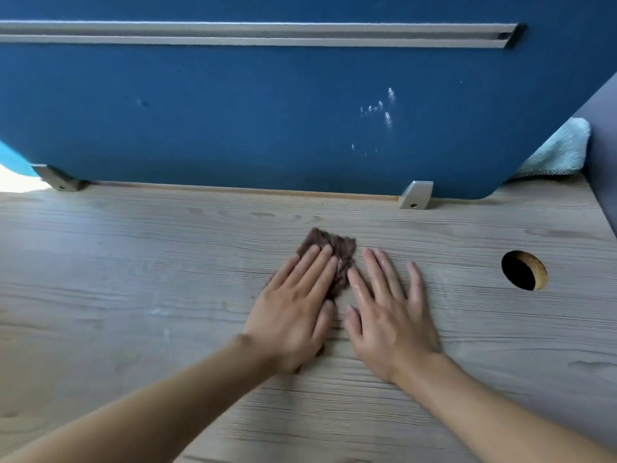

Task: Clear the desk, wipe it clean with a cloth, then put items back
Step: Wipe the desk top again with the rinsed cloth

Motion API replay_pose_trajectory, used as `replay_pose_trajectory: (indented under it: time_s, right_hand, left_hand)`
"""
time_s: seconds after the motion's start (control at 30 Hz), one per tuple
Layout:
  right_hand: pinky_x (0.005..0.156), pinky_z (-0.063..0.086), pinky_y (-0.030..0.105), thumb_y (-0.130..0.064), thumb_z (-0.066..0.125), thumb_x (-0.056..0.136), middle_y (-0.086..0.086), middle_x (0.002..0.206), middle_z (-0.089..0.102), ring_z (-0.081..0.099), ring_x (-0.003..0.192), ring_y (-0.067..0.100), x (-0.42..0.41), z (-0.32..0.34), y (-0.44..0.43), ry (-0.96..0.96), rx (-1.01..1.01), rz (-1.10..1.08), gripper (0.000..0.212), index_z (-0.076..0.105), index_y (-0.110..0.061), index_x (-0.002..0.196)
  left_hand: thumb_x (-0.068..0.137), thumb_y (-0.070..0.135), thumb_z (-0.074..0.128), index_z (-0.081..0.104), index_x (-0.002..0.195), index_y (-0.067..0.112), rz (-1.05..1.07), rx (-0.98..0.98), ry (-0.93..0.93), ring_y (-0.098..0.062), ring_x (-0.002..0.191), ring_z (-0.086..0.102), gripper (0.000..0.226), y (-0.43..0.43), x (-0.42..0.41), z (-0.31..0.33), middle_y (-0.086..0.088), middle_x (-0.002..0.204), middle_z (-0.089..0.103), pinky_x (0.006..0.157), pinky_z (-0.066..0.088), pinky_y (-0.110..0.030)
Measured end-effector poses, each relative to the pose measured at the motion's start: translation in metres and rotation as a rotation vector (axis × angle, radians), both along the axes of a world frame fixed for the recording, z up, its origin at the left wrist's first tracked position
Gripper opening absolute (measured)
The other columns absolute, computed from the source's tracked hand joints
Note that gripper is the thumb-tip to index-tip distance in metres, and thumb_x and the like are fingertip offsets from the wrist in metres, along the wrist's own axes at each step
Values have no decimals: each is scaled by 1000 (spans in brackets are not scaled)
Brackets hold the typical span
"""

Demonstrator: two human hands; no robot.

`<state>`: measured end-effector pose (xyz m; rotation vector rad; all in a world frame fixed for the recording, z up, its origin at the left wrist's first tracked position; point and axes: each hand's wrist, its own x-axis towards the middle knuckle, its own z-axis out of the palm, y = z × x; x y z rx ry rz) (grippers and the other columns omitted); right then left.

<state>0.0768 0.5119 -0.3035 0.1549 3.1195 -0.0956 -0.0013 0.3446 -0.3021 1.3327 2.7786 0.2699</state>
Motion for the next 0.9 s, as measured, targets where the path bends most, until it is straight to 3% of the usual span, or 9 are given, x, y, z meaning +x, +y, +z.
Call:
replay_pose_trajectory:
  time_s: [0.1,0.17,0.3,0.37,0.47,0.57,0.67,0.77,0.9]
  right_hand:
    - [113,22,65,-45,36,89,16,159,32,25,150,28,0,0,0,4,0,-2,65,52,-12,142]
    - [114,21,65,-45,35,90,15,159,30,24,150,28,1,-1,0,1,1,-1,66,48,-14,146]
    - [114,21,65,-45,35,91,15,160,30,23,150,28,1,-1,1,10,-15,-6,66,46,-14,147]
    - [113,22,65,-45,36,90,15,159,32,25,150,28,1,0,0,13,-14,-4,66,48,-14,146]
    - [113,23,65,-46,35,89,16,158,34,27,149,29,1,2,0,7,-12,-3,66,51,-14,145]
    - [113,22,65,-46,36,89,17,158,33,27,149,29,1,2,-1,2,-17,1,66,51,-14,144]
    - [113,23,65,-46,36,89,17,158,33,29,148,29,1,1,0,14,-19,2,66,48,-14,146]
    - [114,21,64,-46,35,90,16,158,32,27,149,28,2,1,0,24,-19,-4,67,46,-14,148]
    - [113,24,65,-46,36,88,16,157,36,31,147,29,1,2,0,32,-30,-6,66,50,-14,145]
  left_hand:
    - [97,36,28,31,155,14,-68,-18,-12,-17,153,14,63,-9,-32,-1,-3,164,21,124,9,-33]
    - [94,38,23,32,155,12,102,-7,18,-20,152,19,67,-1,-74,-3,-6,163,25,124,4,-30]
    - [90,43,9,22,158,14,429,-13,-11,-16,153,7,75,14,-99,-7,-4,165,18,125,2,-32]
    - [94,41,15,23,158,13,350,17,-2,-15,154,4,70,10,-58,-3,-3,165,15,125,7,-37]
    - [98,35,29,25,157,15,38,23,-36,-15,154,5,62,-12,17,5,-1,165,16,124,13,-39]
    - [99,32,33,27,157,18,-164,5,-79,-15,153,10,60,-33,2,4,1,165,17,124,9,-35]
    - [96,35,26,31,155,19,112,28,-30,-17,152,16,61,-20,-59,-2,0,164,21,124,6,-30]
    - [94,41,13,19,159,21,466,-3,-31,-9,153,1,68,-2,-90,-5,4,166,10,124,-2,-28]
    - [98,38,22,27,156,14,251,31,13,-15,154,6,64,-12,-22,2,-3,164,20,124,11,-37]
